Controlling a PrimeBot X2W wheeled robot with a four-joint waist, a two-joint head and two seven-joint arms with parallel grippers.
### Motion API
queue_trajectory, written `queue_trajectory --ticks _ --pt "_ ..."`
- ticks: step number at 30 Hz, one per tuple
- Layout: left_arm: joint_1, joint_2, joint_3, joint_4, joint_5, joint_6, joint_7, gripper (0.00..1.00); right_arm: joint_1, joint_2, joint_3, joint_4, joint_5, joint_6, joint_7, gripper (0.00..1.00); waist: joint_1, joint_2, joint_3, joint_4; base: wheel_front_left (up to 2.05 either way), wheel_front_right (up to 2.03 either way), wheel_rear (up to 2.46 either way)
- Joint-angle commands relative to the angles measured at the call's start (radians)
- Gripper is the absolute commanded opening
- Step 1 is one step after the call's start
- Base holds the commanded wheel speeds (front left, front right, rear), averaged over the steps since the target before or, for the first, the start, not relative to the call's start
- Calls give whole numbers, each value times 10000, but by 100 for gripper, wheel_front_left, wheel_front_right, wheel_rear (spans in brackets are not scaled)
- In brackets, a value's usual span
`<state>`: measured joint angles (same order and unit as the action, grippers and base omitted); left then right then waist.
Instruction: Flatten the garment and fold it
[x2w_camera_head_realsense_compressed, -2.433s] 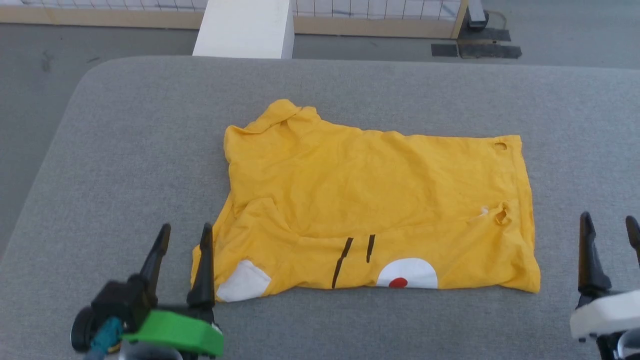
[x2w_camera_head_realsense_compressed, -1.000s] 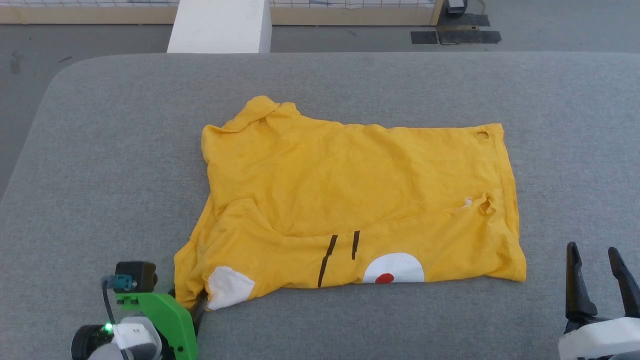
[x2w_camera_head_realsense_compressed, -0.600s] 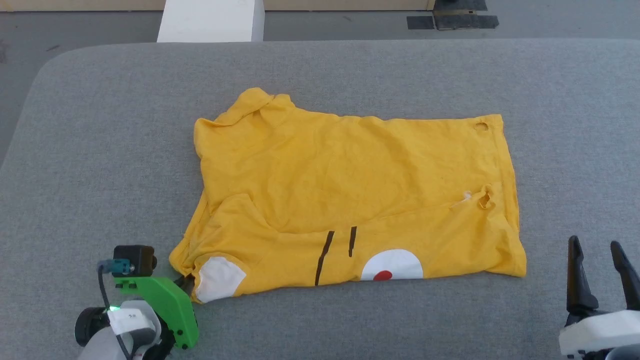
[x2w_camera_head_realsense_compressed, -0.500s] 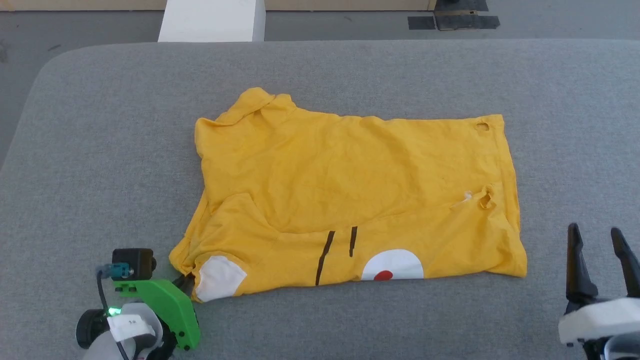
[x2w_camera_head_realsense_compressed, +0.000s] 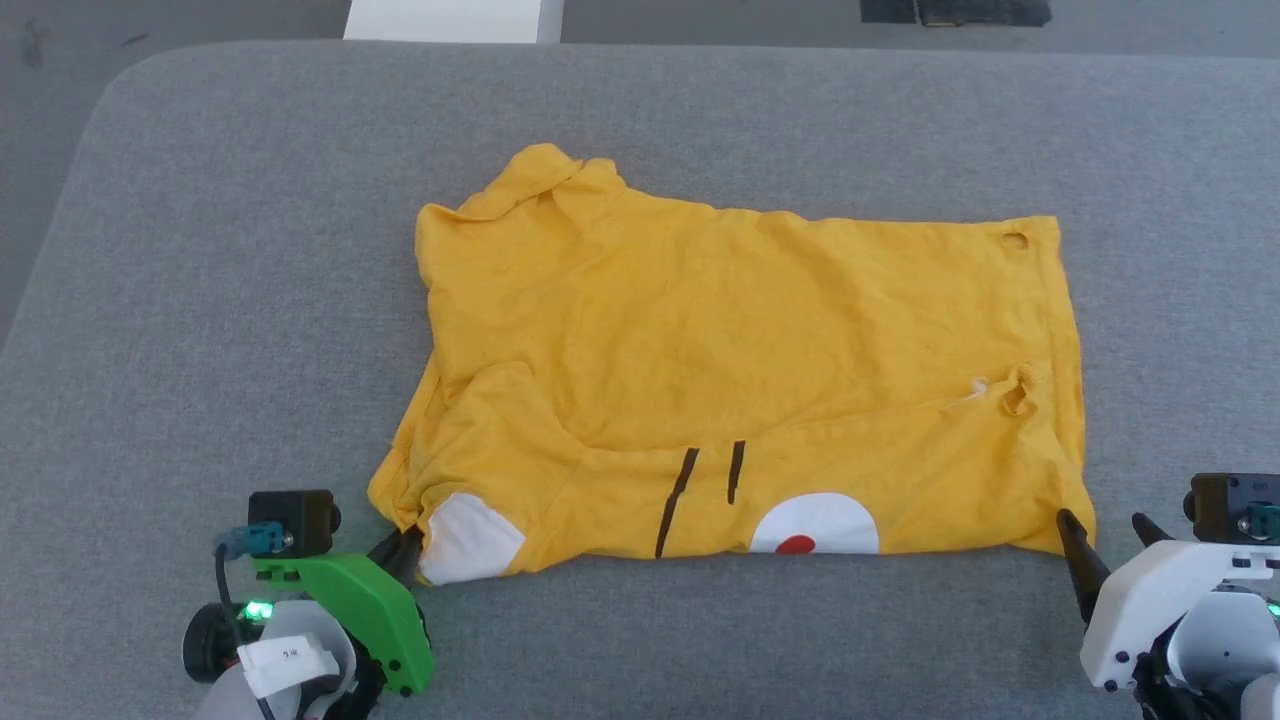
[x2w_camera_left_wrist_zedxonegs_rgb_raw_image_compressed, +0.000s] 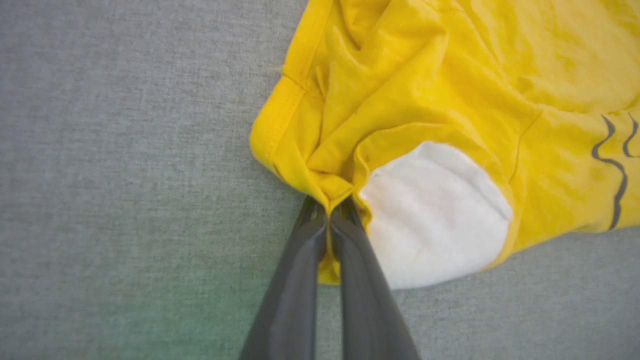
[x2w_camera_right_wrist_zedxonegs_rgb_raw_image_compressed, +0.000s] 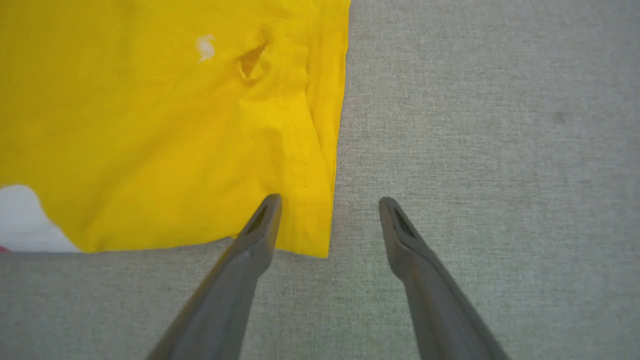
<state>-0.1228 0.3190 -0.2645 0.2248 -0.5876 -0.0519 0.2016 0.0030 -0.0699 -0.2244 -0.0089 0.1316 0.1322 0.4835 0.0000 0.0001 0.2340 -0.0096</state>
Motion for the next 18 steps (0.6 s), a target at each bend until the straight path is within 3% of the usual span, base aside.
queue_trajectory --ticks 1,11,12,18 --pt "-41 -62 -33 -19 95 46 47 0 -74 -9 1 -33 38 -15 126 100 0 -1 166 154 0 0 0" --pt "-224 -71 -97 -80 88 158 114 0 -288 121 -140 674 111 -15 645 100 0 -1 386 251 0 0 0" --pt "-257 -65 -98 -92 87 170 124 0 -353 134 -146 808 145 -15 676 0 0 -1 412 244 0 0 0" --pt "-386 -59 -30 -161 -27 200 121 0 -717 167 -120 1057 285 -15 414 0 0 -1 484 182 0 0 0"
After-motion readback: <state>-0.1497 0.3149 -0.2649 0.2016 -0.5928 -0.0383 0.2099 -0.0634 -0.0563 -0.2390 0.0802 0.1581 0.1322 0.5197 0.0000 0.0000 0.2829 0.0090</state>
